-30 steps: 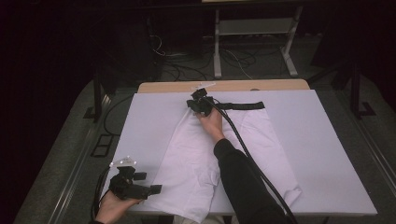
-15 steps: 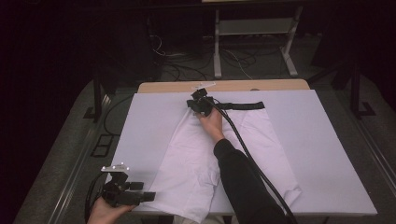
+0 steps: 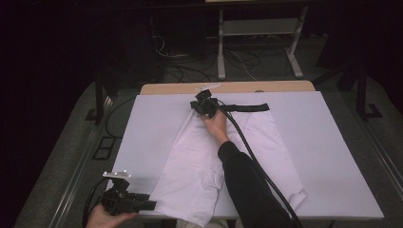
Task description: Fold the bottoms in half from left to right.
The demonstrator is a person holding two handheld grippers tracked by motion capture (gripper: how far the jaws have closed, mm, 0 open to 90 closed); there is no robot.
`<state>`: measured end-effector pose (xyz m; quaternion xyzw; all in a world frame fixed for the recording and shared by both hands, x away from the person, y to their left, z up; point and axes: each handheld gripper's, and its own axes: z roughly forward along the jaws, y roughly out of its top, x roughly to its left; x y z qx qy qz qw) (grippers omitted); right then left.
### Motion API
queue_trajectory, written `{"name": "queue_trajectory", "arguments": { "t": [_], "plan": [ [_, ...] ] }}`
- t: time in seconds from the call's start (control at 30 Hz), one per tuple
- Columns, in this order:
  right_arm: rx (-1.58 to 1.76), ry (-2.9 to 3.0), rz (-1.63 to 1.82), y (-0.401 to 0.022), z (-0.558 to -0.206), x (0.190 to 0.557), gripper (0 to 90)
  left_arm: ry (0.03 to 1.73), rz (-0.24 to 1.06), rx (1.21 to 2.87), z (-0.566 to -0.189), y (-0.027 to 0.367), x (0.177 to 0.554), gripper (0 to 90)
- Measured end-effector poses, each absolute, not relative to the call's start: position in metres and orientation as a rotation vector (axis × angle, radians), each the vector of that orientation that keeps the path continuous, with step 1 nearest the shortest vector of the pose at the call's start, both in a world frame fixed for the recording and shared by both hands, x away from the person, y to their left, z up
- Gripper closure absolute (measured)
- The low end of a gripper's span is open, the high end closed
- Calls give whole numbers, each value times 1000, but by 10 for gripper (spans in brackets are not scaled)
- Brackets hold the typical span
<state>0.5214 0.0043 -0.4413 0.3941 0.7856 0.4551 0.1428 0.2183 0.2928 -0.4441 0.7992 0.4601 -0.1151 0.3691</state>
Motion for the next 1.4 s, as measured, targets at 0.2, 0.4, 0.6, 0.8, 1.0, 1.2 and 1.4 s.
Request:
{"name": "queue_trajectory", "arguments": {
  "t": [0.2,0.4,0.6,0.8,1.0,1.2,1.4],
  "plan": [
    [1132,2267,1315,5,-442,521,858,1184,-311,2062,-449,292,222,713],
    [1131,2267,1319,4,-442,521,858,1170,-296,2066,-447,294,223,872],
    [1131,2271,1324,4,-440,521,858,1113,-282,2063,-439,290,223,876],
    [1140,2267,1331,2,-438,521,858,1053,-258,2058,-431,284,220,876],
    [1155,2264,1325,-1,-434,521,858,993,-257,2059,-423,274,214,876],
    [1136,2278,1321,-6,-426,521,858,934,-274,2076,-414,262,215,876],
    [1146,2280,1335,-16,-418,523,858,877,-276,2095,-408,251,214,876]
  ]
}}
